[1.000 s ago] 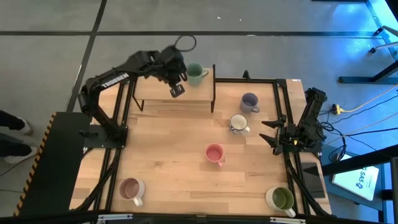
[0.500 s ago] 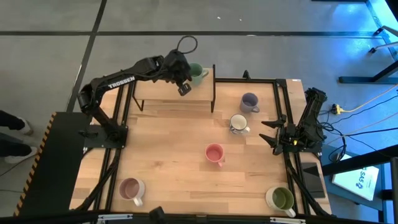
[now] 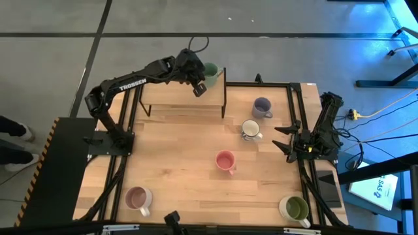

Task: Place coffee mugs
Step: Put the light blue mug on the shelf, then put the white blue on the shelf

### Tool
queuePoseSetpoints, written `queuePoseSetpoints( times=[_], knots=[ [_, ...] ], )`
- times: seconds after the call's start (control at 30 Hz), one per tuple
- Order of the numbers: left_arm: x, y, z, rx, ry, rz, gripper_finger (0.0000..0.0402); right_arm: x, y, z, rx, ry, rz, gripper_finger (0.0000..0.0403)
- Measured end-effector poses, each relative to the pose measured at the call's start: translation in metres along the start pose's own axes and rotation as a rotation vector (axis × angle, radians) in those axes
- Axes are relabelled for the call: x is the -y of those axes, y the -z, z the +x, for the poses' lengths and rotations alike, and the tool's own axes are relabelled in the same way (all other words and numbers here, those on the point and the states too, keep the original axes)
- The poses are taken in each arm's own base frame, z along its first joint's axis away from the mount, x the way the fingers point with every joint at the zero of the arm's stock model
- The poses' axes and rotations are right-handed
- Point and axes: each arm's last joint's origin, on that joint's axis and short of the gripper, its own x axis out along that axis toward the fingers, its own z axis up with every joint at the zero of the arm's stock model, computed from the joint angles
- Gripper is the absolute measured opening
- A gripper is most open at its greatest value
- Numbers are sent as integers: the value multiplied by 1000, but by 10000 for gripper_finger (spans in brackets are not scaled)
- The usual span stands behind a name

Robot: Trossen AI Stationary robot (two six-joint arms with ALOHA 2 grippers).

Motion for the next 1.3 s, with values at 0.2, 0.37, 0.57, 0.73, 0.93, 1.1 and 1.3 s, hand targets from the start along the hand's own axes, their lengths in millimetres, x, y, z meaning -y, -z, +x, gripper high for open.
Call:
queuePoseSetpoints(
  times=[0.2,0.37,0.57,0.73,0.93,1.1,1.3],
  knots=[
    [12,-7,-26,-1,101,-29,0,0,0,0,1,-11,53,282],
    [45,-18,-56,73,346,49,17,0,-3,0,11,-20,78,282],
    [95,-16,-73,85,458,205,79,2,-26,0,41,-25,-14,282],
    [112,-12,-84,72,402,203,115,5,-66,0,32,51,-204,282],
    [110,-9,-104,96,340,202,119,-15,-97,7,-35,121,-471,282],
    [102,-11,-128,154,343,121,119,-47,-125,16,-70,165,-598,282],
    [94,-9,-162,227,382,57,119,-77,-199,25,-63,181,-559,282]
  ],
)
